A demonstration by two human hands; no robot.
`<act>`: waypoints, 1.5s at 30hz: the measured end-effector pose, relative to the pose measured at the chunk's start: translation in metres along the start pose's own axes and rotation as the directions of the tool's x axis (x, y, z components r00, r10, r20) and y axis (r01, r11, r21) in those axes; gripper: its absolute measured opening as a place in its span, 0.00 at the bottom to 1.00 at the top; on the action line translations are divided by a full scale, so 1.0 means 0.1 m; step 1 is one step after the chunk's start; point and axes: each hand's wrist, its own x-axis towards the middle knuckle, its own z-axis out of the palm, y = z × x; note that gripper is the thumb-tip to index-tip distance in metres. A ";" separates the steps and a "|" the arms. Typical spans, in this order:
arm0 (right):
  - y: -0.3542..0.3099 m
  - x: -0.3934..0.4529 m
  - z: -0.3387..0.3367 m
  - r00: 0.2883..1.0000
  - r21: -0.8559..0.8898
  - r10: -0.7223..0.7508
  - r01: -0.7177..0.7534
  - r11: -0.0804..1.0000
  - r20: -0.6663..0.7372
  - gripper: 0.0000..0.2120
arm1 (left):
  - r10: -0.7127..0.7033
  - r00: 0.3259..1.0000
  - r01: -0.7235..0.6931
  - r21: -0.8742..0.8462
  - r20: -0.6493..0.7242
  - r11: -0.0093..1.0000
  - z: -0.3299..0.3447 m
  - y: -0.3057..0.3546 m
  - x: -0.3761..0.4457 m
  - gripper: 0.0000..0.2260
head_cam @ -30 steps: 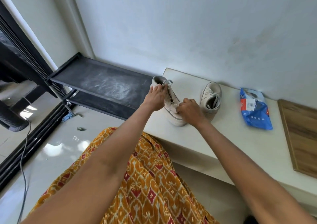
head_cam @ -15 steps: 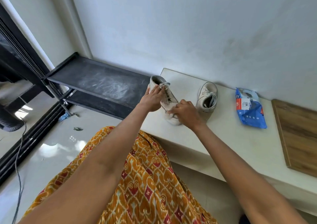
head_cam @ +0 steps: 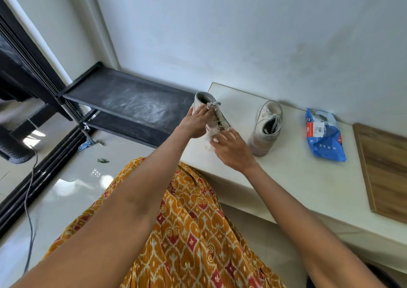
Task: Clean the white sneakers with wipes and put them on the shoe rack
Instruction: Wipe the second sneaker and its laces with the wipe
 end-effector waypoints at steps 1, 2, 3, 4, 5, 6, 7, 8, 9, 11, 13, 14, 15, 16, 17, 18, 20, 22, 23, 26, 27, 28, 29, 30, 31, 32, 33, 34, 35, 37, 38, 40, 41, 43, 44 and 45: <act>-0.03 -0.08 0.05 1.000 -0.049 -0.006 0.007 0.999 0.013 0.17 | 0.007 1.000 -0.007 0.010 -0.009 1.000 0.00 0.00 -0.02 0.34; -0.05 -0.15 0.08 1.000 -0.088 -0.014 0.016 0.996 0.024 0.18 | 0.015 1.000 -0.015 0.021 -0.016 1.000 0.00 0.00 -0.03 0.35; -0.07 -0.20 0.10 0.999 -0.113 -0.021 0.025 0.993 0.036 0.19 | 0.024 0.999 -0.023 0.035 -0.024 0.999 -0.01 0.00 -0.04 0.35; -0.08 -0.25 0.10 0.998 -0.128 -0.026 0.033 0.991 0.053 0.21 | 0.032 0.999 -0.030 0.051 -0.029 0.998 -0.01 0.00 -0.04 0.35; -0.09 -0.29 0.10 0.997 -0.134 -0.029 0.038 0.990 0.066 0.22 | 0.039 0.999 -0.036 0.068 -0.033 0.997 -0.01 0.00 -0.04 0.35; -0.09 -0.33 0.09 0.997 -0.138 -0.034 0.044 0.989 0.072 0.22 | 0.046 0.998 -0.043 0.081 -0.035 0.996 -0.02 0.00 -0.05 0.35; -0.08 -0.37 0.09 0.997 -0.139 -0.041 0.050 0.989 0.072 0.23 | 0.052 0.998 -0.049 0.091 -0.036 0.995 -0.02 0.00 -0.05 0.35; -0.07 -0.42 0.08 0.997 -0.135 -0.044 0.053 0.989 0.070 0.22 | 0.057 0.998 -0.053 0.098 -0.037 0.994 -0.03 -0.01 -0.05 0.35; -0.05 -0.47 0.06 0.997 -0.127 -0.045 0.053 0.991 0.064 0.22 | 0.057 0.998 -0.053 0.102 -0.039 0.993 -0.02 -0.01 -0.06 0.35; -0.02 -0.53 0.04 0.998 -0.105 -0.045 0.049 0.993 0.047 0.22 | 0.048 0.998 -0.044 0.106 -0.042 0.993 -0.01 -0.01 -0.07 0.35; -0.02 -0.48 0.02 0.999 -0.090 -0.034 0.037 0.995 0.038 0.22 | 0.043 0.998 -0.038 0.109 -0.044 0.993 0.00 0.01 -0.07 0.36; -0.03 -0.41 0.01 0.999 -0.085 -0.020 0.024 0.996 0.048 0.23 | 0.043 0.998 -0.038 0.115 -0.045 0.993 -0.01 0.01 -0.07 0.36; -0.06 -0.32 0.01 0.998 -0.082 0.003 0.003 0.997 0.068 0.24 | 0.044 0.998 -0.038 0.121 -0.043 0.992 -0.01 0.01 -0.06 0.35; -0.10 -0.20 0.01 0.995 -0.085 0.032 -0.024 0.996 0.093 0.25 | 0.047 0.998 -0.041 0.128 -0.041 0.991 -0.01 0.01 -0.06 0.35; -0.15 -0.09 0.01 0.991 -0.100 0.064 -0.053 0.994 0.114 0.26 | 0.051 0.998 -0.046 0.136 -0.037 0.990 -0.02 0.00 -0.06 0.35; -0.19 0.02 0.01 0.987 -0.124 0.098 -0.082 0.989 0.127 0.28 | 0.056 0.998 -0.050 0.144 -0.034 0.988 -0.03 0.00 -0.07 0.35; -0.22 0.16 0.00 0.980 -0.174 0.142 -0.118 0.978 0.136 0.29 | 0.063 0.997 -0.057 0.157 -0.037 0.986 -0.03 -0.01 -0.06 0.35; -0.16 0.14 -0.01 0.987 -0.191 0.103 -0.077 0.979 0.126 0.28 | 0.073 0.996 -0.065 0.169 -0.041 0.983 -0.03 -0.02 -0.06 0.36; -0.11 0.06 0.01 0.992 -0.188 0.055 -0.032 0.982 0.117 0.27 | 0.077 0.996 -0.068 0.175 -0.043 0.982 -0.02 -0.03 -0.05 0.37; 0.08 -0.26 0.04 0.996 -0.158 -0.051 0.063 0.985 0.077 0.23 | 0.099 0.994 -0.088 0.184 -0.050 0.979 0.01 -0.04 -0.03 0.39; 0.14 -0.37 0.03 0.996 -0.155 -0.058 0.068 0.986 0.069 0.23 | 0.106 0.993 -0.095 0.181 -0.051 0.979 0.02 -0.03 -0.02 0.39; 0.19 -0.47 0.02 0.996 -0.150 -0.054 0.064 0.987 0.068 0.23 | 0.109 0.993 -0.098 0.169 -0.054 0.981 0.03 -0.03 -0.01 0.39; 0.23 -0.56 0.00 0.997 -0.134 -0.039 0.048 0.990 0.072 0.22 | 0.108 0.992 -0.098 0.153 -0.060 0.983 0.04 -0.02 0.00 0.39; 0.24 -0.64 -0.01 0.997 -0.104 -0.011 0.019 0.994 0.078 0.22 | 0.105 0.992 -0.095 0.137 -0.067 0.986 0.04 -0.02 0.00 0.39; 0.24 -0.68 -0.02 0.997 -0.068 0.026 -0.021 0.997 0.077 0.21 | 0.102 0.992 -0.092 0.127 -0.071 0.988 0.04 -0.02 0.01 0.39; 0.22 -0.69 -0.03 0.995 -0.031 0.069 -0.067 0.997 0.065 0.21 | 0.099 0.992 -0.089 0.121 -0.073 0.989 0.03 -0.02 0.00 0.39; 0.19 -0.68 -0.04 0.992 0.008 0.119 -0.119 0.993 0.043 0.19 | 0.092 0.993 -0.083 0.111 -0.071 0.990 0.02 -0.02 0.00 0.39; 0.16 -0.63 -0.06 0.984 0.050 0.175 -0.176 0.983 0.017 0.18 | 0.079 0.994 -0.072 0.090 -0.071 0.993 0.01 0.00 0.00 0.38; 0.15 -0.55 -0.07 0.970 0.101 0.244 -0.243 0.965 -0.005 0.17 | 0.057 0.996 -0.053 0.054 -0.072 0.997 0.01 0.03 -0.01 0.37; 0.15 -0.31 -0.14 0.917 0.217 0.398 -0.387 0.896 -0.005 0.18 | -0.003 0.997 -0.001 -0.050 -0.071 0.999 0.00 0.14 0.00 0.35; 0.17 -0.18 -0.17 0.889 0.269 0.456 -0.450 0.852 0.045 0.19 | -0.034 0.997 0.026 -0.107 -0.067 0.994 0.00 0.19 0.01 0.34; 0.23 0.05 -0.24 0.840 0.310 0.478 -0.540 0.782 0.256 0.21 | -0.076 0.996 0.066 -0.171 -0.054 0.983 0.02 0.24 0.04 0.32; 0.25 0.13 -0.26 0.816 0.288 0.446 -0.557 0.779 0.369 0.24 | -0.083 0.995 0.074 -0.174 -0.047 0.982 0.02 0.25 0.05 0.32; 0.36 0.20 -0.28 0.777 0.223 0.353 -0.523 0.822 0.521 0.31 | -0.082 0.996 0.075 -0.159 -0.034 0.984 0.03 0.23 0.05 0.31; 0.44 0.19 -0.28 0.776 0.215 0.311 -0.491 0.844 0.549 0.31 | -0.078 0.996 0.072 -0.153 -0.033 0.986 0.02 0.21 0.05 0.31; 0.52 0.17 -0.28 0.782 0.220 0.275 -0.460 0.860 0.559 0.31 | -0.072 0.997 0.066 -0.148 -0.033 0.987 0.02 0.20 0.05 0.31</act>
